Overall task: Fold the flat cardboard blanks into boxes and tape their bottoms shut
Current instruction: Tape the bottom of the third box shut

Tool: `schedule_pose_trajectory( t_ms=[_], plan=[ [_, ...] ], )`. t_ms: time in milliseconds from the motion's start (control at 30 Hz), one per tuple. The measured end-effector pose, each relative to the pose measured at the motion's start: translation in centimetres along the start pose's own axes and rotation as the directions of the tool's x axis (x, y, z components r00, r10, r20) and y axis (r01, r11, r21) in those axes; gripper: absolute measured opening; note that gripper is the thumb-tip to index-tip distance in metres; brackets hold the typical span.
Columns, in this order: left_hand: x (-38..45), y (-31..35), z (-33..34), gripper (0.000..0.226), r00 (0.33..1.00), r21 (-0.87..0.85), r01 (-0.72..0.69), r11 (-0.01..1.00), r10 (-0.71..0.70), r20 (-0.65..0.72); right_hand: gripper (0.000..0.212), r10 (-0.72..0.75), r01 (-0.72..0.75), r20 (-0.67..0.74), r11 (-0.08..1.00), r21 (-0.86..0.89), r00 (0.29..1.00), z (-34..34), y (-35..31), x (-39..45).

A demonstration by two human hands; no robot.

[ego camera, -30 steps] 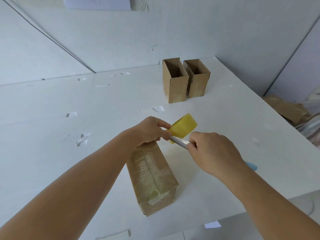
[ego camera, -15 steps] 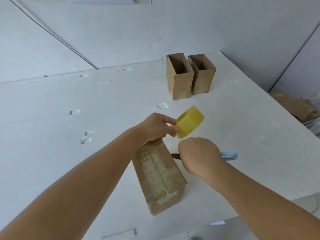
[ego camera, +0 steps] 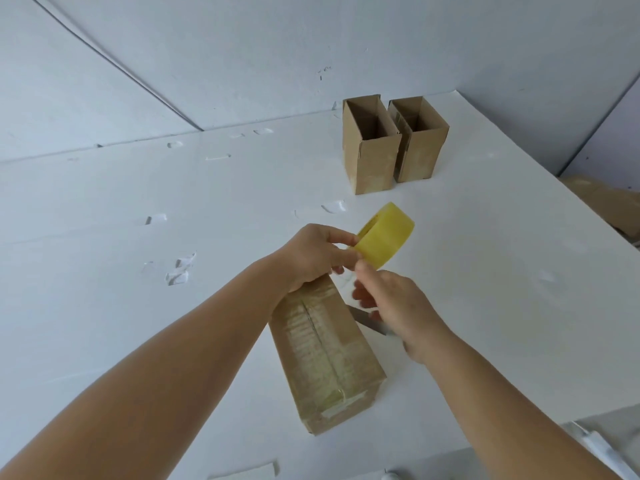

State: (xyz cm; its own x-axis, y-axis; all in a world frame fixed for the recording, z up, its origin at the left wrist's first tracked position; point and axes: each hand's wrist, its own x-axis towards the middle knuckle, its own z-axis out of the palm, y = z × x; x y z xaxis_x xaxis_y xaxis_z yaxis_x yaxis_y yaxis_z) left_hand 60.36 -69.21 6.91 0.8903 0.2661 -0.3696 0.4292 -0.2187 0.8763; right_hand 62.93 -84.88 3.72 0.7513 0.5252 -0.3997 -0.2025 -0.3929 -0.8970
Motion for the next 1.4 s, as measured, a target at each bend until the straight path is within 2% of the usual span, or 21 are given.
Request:
schedule_pose_trajectory(
  t_ms=[67, 233, 300, 467, 600, 900, 1067, 1100, 1167, 1200, 1267, 1333, 1400],
  plan=[
    [-0.1, 0.2, 0.1, 0.019, 1.000, -0.020, 0.019, 1.000, -0.019, 0.009, 0.049, 0.026, -0.039, 0.112, 0.993, 0.113, 0.993, 1.0, -0.9, -0.5],
    [0.0, 0.1, 0.2, 0.021, 1.000, -0.048, 0.016, 0.999, -0.017, -0.010, 0.022, 0.093, -0.088, -0.001, 0.950, 0.299, 0.996, 2.3, -0.9, -0.5],
    [0.1, 0.0, 0.1, 0.019, 0.998, -0.096, -0.007, 0.995, 0.001, -0.056, 0.022, 0.100, -0.091, -0.013, 0.948, 0.306, 0.995, 2.6, -0.8, -0.8],
    [-0.1, -0.3, -0.6, 0.013, 0.988, -0.341, -0.044, 0.939, -0.009, -0.152, 0.024, 0.100, -0.089, -0.022, 0.946, 0.311, 0.995, 2.7, -0.6, -1.1],
    [-1.0, -0.2, -1.3, 0.014, 0.975, -0.396, -0.104, 0.912, 0.014, -0.223, 0.023, 0.082, -0.075, -0.006, 0.938, 0.337, 0.997, 2.7, -0.3, -1.3],
    [-6.1, -1.9, -2.6, 0.012, 0.885, -0.272, -0.261, 0.926, 0.118, -0.450, 0.030, 0.007, 0.002, -0.050, 0.983, 0.182, 0.999, 3.1, 0.1, -1.5],
    [-6.3, -3.5, -1.1, 0.015, 0.849, -0.304, -0.251, 0.919, 0.058, -0.525, 0.047, 0.107, -0.107, 0.006, 0.991, 0.083, 0.994, 3.1, 0.6, -1.5],
    [-6.3, -3.6, -1.1, 0.015, 0.840, -0.311, -0.262, 0.914, 0.058, -0.539, 0.045, 0.099, -0.098, -0.014, 0.993, 0.070, 0.995, 2.8, 0.7, -1.5],
    [-6.2, -3.5, -1.0, 0.014, 0.826, -0.320, -0.299, 0.899, 0.076, -0.558, 0.037, -0.012, 0.015, -0.067, 0.999, 0.044, 0.998, 2.1, 0.1, -2.0],
    [-6.1, -3.5, -0.9, 0.013, 0.822, -0.319, -0.315, 0.894, 0.089, -0.562, 0.038, -0.098, 0.099, -0.042, 0.995, 0.006, 0.994, 1.8, -0.4, -2.4],
    [-6.1, -3.5, -0.6, 0.014, 0.817, -0.312, -0.329, 0.891, 0.103, -0.568, 0.050, -0.224, 0.235, 0.113, 0.966, -0.105, 0.968, 1.9, -1.0, -3.0],
    [-6.0, -3.6, -0.4, 0.016, 0.812, -0.298, -0.322, 0.899, 0.101, -0.575, 0.061, -0.210, 0.270, 0.270, 0.940, -0.208, 0.940, 2.8, -0.9, -3.4],
    [-5.8, -3.6, -0.4, 0.019, 0.806, -0.283, -0.314, 0.906, 0.097, -0.584, 0.064, -0.158, 0.232, 0.326, 0.952, -0.201, 0.932, 2.9, -0.6, -3.5]
  ],
)
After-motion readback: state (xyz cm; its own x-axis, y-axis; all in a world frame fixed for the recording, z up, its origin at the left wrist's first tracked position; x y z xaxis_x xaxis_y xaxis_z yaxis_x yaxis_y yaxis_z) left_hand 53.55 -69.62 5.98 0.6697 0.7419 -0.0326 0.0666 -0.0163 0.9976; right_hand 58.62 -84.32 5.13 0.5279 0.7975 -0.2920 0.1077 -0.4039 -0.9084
